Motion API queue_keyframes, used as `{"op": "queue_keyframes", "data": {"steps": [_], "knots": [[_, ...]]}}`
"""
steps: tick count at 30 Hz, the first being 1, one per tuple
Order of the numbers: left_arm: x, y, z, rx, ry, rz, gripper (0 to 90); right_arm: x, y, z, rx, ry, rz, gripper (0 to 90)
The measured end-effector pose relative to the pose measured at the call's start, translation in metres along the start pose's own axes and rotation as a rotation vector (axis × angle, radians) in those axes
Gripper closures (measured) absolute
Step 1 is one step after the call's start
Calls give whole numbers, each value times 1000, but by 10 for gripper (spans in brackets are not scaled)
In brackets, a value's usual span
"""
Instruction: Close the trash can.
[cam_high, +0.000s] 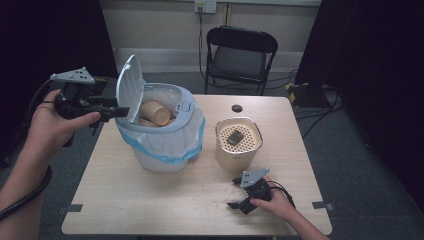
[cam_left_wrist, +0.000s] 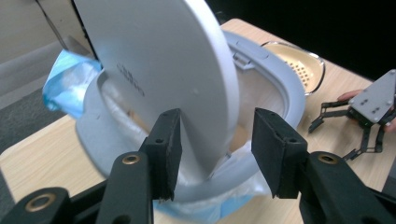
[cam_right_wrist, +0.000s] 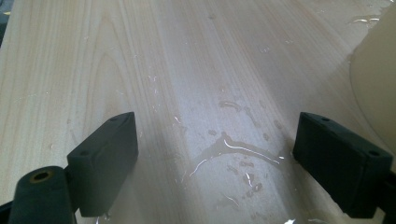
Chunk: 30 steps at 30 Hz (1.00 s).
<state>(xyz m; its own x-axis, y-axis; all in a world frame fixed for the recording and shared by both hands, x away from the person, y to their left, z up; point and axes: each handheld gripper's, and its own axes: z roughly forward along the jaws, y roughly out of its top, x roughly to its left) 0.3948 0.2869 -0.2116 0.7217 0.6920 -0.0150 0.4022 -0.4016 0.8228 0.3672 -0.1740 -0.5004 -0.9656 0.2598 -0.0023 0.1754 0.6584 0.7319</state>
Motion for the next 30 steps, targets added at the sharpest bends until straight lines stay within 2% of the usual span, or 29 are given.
{"op": "queue_keyframes", "data": {"steps": [4,10,15,20,24,30], "knots": [[-4,6,8,5,-18,17,534,0,0,0,0,-1,1,130],[-9,13,22,25,-35,11,543,0,0,0,-1,-2,0,129],[-10,17,24,57,-31,24,530,0,0,0,0,-2,-1,129],[-12,17,24,59,-37,23,533,0,0,0,0,-1,-1,129],[-15,17,29,59,-69,36,522,1,0,-1,1,1,1,129],[-19,20,35,82,-91,56,516,2,-1,-1,-1,-2,4,129]]}}
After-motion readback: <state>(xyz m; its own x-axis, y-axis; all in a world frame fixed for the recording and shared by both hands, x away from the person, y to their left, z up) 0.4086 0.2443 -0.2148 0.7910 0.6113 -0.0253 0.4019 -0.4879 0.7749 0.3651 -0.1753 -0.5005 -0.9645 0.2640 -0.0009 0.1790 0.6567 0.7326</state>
